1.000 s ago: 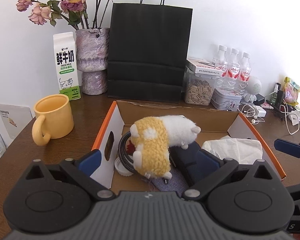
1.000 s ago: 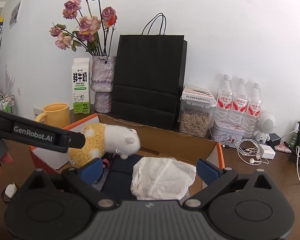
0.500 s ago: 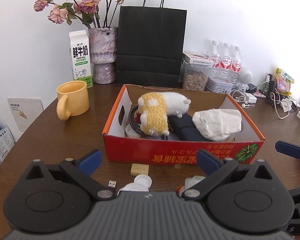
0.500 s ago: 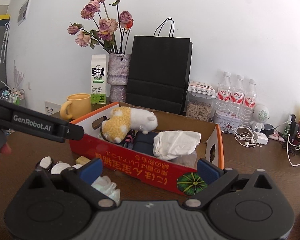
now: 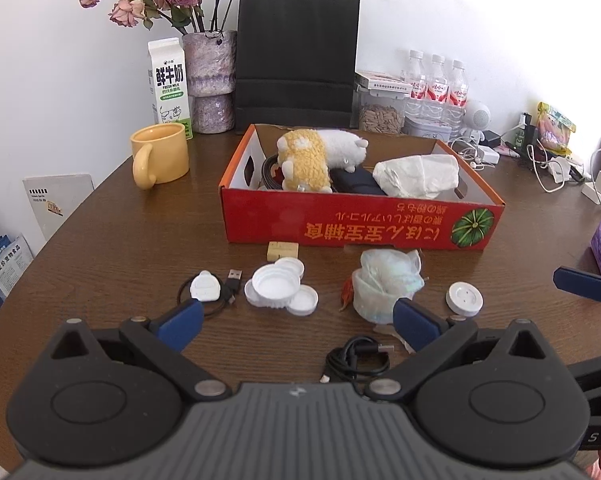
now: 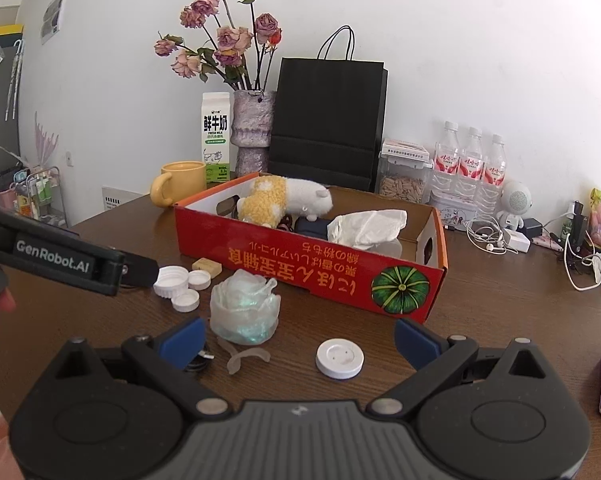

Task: Organize objects
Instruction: 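Withdraw both tools from the box and move the left gripper to the black cable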

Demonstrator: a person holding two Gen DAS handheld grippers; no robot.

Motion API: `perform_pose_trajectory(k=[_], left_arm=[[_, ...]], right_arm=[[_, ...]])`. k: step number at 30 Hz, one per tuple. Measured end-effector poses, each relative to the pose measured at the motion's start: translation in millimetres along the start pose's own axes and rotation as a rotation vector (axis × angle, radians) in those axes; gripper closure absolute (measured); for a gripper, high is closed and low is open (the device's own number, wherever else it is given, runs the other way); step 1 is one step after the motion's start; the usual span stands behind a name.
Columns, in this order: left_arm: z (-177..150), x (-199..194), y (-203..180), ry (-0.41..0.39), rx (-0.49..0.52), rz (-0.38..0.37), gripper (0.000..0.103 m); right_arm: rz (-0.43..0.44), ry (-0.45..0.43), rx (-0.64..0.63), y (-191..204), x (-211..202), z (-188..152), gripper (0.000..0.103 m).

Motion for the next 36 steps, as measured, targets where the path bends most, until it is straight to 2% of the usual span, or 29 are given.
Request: perform_pose_trajectory(k=[12,27,36], left_arm=[[-38,-4,-9,0.067,0.037,-0.026,0.0],[-49,27,-6,0.122,0.034,-0.019,0.0],[-38,45,-21,0.111,0.059,-0.055,0.0]], right_arm=[[-0.004,0.055,0.009,3,-9,-31,0.002],[-0.015,0.099,0.028,-6,16,-42,0.002],[-0.03,0.1,0.036,-17,26,-39,0.002]])
Point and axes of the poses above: each gripper's, at about its wrist camera, not at the fingertips, and x roughly the way its jaws point, y to its left, z to its top, the point moved 2 cm from there along x, roughly the way its jaws point, and after that the axes turned 5 degrees about x, right-handed, at the moved point
